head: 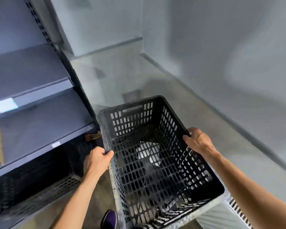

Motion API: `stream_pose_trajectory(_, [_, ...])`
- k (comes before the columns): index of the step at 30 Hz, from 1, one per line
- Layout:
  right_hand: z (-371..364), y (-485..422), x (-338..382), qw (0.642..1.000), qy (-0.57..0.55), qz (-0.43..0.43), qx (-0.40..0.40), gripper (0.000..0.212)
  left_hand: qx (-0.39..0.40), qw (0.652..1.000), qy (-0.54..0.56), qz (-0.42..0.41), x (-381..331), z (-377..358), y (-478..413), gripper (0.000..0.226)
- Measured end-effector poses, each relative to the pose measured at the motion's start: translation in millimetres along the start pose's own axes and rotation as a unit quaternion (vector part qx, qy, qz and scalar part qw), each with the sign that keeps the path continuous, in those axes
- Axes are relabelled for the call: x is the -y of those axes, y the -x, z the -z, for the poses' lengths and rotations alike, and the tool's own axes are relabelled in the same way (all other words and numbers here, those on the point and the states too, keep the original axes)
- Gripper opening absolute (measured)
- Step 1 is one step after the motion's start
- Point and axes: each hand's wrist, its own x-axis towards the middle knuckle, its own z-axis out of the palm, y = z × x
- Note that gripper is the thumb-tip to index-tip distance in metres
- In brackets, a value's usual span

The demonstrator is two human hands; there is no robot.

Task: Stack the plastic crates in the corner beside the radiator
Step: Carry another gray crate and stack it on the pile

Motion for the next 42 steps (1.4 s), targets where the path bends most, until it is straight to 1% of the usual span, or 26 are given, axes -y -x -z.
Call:
stream_pose_trajectory(4, [14.9, -33.0, -8.9, 0.998, 0.02, 0.029, 0.05, 0.046, 0.008, 0.998, 0.041, 0.056, -11.8, -25.6, 24.2, 0.044])
stream_pose_trajectory(8, [23.0, -56.0, -8.4, 0.995, 0.049, 0.061, 0.067, 0.041, 0.01, 0.995, 0.048, 0.087, -19.7, -46.5, 39.1, 0.045])
stream_pose_trajectory(11, [27.0, -75.2, -12.0, 0.99, 0.088, 0.084, 0.074, 0.033, 0.019, 0.994, 0.046, 0.098, -27.4, -58.5, 38.3, 0.047])
stream_pose_trajectory(13, [30.5, -84.5, -14.8, 0.987, 0.102, 0.091, 0.081, 0.033, 0.023, 0.994, 0.041, 0.097, -35.5, -63.2, 36.0, 0.044])
stream_pose_trajectory(16, [36.0, -93.6, -18.3, 0.988, 0.098, 0.081, 0.091, 0.034, 0.021, 0.993, 0.06, 0.1, -49.7, -70.5, 31.8, 0.038])
stream_pose_trajectory(19, [35.5, -103.5, -26.4, 0.988, 0.092, 0.078, 0.094, 0.032, 0.019, 0.993, 0.044, 0.106, -58.4, -76.9, 25.8, 0.035])
stream_pose_trajectory(23, [32.1, -110.9, -35.4, 0.989, 0.085, 0.084, 0.089, 0.025, 0.012, 0.993, 0.031, 0.11, -61.1, -87.9, 17.7, 0.031])
stream_pose_trajectory(27, [30.3, -114.2, -36.2, 0.987, 0.103, 0.091, 0.086, 0.023, 0.011, 0.992, 0.033, 0.123, -58.7, -92.7, 11.3, 0.029])
stream_pose_trajectory(34, [14.5, -124.6, -49.3, 0.973, 0.17, 0.126, 0.092, 0.043, 0.008, 0.991, 0.021, 0.131, -56.2, -100.3, 13.3, 0.026])
stream_pose_trajectory(38, [12.5, -120.1, -49.6, 0.971, 0.172, 0.136, 0.093, 0.058, 0.011, 0.991, 0.021, 0.133, -53.2, -100.7, 15.2, 0.024])
stream_pose_trajectory(42, [8.6, -118.3, -52.8, 0.971, 0.169, 0.143, 0.094, 0.065, 0.023, 0.99, 0.024, 0.14, -47.2, -105.1, 18.3, 0.027])
